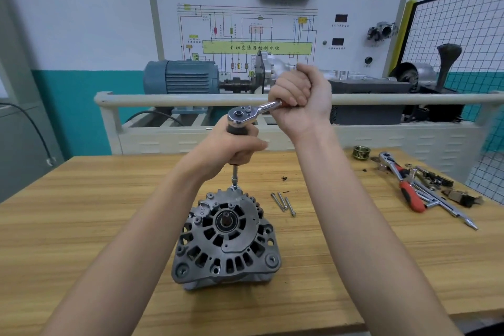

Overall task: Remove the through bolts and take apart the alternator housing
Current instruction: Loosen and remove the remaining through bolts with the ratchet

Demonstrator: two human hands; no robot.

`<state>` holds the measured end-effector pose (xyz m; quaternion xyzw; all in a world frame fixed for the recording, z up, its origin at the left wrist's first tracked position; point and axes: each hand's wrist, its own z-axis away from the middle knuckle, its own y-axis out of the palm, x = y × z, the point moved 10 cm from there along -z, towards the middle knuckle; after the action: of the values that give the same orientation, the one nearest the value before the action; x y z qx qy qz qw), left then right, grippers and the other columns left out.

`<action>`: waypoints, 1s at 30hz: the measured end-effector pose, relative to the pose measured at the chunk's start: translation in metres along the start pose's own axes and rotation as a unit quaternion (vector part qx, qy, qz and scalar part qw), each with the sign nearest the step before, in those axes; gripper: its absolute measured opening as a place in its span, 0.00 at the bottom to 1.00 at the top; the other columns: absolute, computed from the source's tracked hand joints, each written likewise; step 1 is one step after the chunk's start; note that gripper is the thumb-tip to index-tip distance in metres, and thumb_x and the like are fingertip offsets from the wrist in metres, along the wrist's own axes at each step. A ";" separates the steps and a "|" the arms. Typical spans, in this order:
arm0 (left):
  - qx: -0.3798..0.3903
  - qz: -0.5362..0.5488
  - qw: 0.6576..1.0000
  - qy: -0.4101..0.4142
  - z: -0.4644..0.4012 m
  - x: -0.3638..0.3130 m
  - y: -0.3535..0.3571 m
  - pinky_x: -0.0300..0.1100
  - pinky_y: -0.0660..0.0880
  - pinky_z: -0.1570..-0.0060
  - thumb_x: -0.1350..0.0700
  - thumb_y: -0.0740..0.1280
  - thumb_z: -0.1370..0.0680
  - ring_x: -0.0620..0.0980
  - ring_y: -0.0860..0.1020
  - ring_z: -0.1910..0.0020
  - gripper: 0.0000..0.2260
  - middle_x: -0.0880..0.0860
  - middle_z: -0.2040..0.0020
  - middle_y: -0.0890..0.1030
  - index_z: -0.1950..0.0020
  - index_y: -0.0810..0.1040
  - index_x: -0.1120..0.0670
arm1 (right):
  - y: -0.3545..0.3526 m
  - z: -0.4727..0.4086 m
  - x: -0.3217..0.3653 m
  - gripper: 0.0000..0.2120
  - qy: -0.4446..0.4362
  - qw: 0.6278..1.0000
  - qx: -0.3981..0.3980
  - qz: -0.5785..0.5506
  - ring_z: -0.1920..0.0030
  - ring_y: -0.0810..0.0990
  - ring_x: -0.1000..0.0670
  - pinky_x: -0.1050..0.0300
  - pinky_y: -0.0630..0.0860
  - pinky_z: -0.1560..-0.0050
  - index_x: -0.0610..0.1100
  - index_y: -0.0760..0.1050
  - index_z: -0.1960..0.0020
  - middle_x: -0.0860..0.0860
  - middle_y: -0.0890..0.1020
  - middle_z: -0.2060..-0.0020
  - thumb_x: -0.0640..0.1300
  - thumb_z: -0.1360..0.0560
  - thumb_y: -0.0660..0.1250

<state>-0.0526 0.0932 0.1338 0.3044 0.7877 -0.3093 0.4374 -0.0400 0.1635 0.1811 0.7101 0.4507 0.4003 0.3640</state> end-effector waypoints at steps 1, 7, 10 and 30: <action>-0.035 0.010 0.999 0.004 0.000 0.001 -0.006 0.35 0.55 0.76 0.64 0.65 0.33 0.46 0.57 0.81 0.19 0.47 0.80 0.60 0.80 0.64 0.50 | -0.002 0.006 0.004 0.25 -0.037 0.999 0.001 -0.002 0.86 0.57 0.55 0.65 0.54 0.83 0.45 0.59 0.79 0.53 0.60 0.85 0.40 0.23 0.54; -0.278 -0.011 0.960 0.023 0.009 0.002 -0.034 0.41 0.54 0.73 0.60 0.63 0.37 0.48 0.57 0.77 0.11 0.49 0.78 0.61 0.76 0.63 0.51 | 0.004 0.052 0.019 0.26 -0.218 0.974 0.011 0.067 0.82 0.55 0.55 0.62 0.57 0.80 0.47 0.59 0.78 0.53 0.58 0.83 0.40 0.21 0.52; -0.180 -0.026 0.983 0.039 0.006 0.001 -0.025 0.37 0.58 0.73 0.61 0.66 0.36 0.48 0.59 0.78 0.13 0.48 0.79 0.63 0.77 0.66 0.50 | 0.007 0.045 0.021 0.25 -0.170 0.983 0.007 0.075 0.83 0.55 0.55 0.62 0.57 0.82 0.47 0.59 0.78 0.54 0.58 0.84 0.40 0.22 0.52; -0.149 -0.057 0.987 0.017 0.007 0.003 -0.018 0.37 0.60 0.72 0.66 0.68 0.30 0.47 0.61 0.78 0.19 0.49 0.78 0.65 0.76 0.66 0.51 | 0.002 0.043 0.021 0.25 -0.136 0.989 -0.008 0.051 0.84 0.56 0.56 0.63 0.56 0.83 0.46 0.59 0.79 0.54 0.58 0.84 0.39 0.22 0.53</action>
<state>-0.0638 0.0780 0.1323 0.1954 0.8483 -0.2077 0.4462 0.0051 0.1760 0.1701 0.7768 0.3570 0.3216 0.4070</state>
